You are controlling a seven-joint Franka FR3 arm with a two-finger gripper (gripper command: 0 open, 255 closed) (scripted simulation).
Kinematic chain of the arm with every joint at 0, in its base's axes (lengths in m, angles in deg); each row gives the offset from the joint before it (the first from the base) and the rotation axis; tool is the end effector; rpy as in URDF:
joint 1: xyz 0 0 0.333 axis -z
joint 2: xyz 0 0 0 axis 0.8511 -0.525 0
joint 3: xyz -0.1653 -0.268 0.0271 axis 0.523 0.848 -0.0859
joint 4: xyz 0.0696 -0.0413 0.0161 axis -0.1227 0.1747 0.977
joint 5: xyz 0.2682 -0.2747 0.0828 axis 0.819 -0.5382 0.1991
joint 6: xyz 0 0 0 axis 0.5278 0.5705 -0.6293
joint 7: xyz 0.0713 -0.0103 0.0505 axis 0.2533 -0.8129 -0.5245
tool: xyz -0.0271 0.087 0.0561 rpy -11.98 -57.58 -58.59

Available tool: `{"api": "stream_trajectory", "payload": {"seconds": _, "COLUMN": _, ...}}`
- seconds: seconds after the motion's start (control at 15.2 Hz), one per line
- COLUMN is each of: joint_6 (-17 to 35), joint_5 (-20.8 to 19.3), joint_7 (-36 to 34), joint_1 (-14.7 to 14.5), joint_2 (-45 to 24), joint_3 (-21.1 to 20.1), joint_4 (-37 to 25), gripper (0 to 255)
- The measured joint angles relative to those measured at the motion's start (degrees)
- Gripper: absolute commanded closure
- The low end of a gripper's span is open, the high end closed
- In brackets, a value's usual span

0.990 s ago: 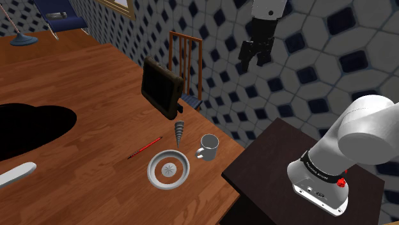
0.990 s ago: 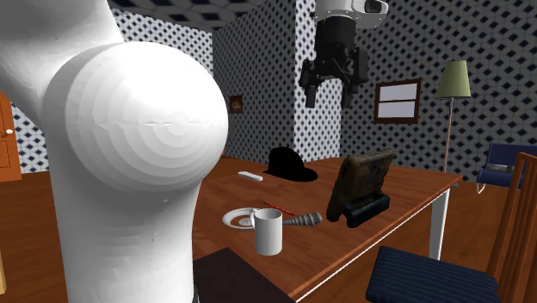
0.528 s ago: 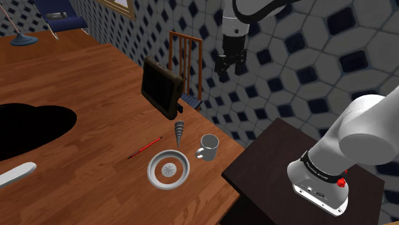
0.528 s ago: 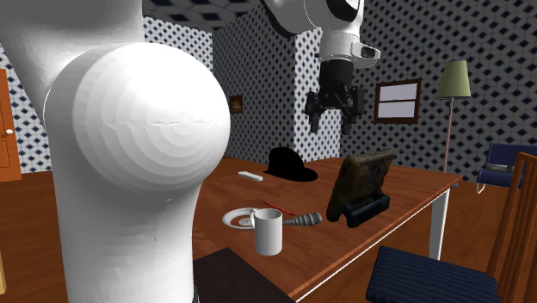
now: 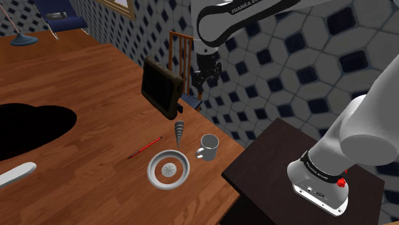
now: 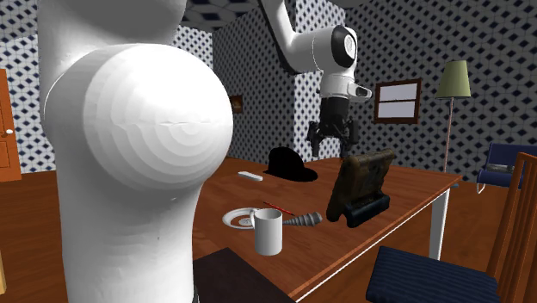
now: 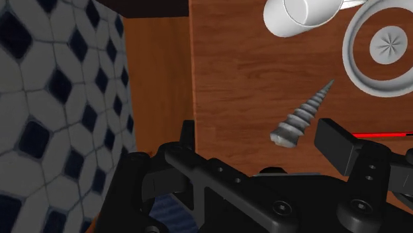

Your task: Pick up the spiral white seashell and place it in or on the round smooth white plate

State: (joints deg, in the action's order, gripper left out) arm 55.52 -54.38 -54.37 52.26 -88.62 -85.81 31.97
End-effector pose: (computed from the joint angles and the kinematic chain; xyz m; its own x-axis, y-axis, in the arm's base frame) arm 0.5227 0.1222 0.3833 0.9848 -0.0216 -0.1725 -0.0161 -0.9993 0.0332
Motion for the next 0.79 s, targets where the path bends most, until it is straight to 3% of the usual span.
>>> {"api": "stream_trajectory", "payload": {"seconds": 0.4, "joint_6": 0.79, "joint_5": -2.77, "joint_7": -2.63, "joint_1": -2.04, "joint_2": -13.59, "joint_3": -0.89, "joint_4": -10.12, "gripper": 0}}
{"api": "stream_trajectory", "payload": {"seconds": 0.79, "joint_6": -1.67, "joint_5": -5.41, "joint_7": -4.80, "joint_1": -5.03, "joint_2": -28.49, "joint_3": -0.94, "joint_4": -24.70, "gripper": 0}}
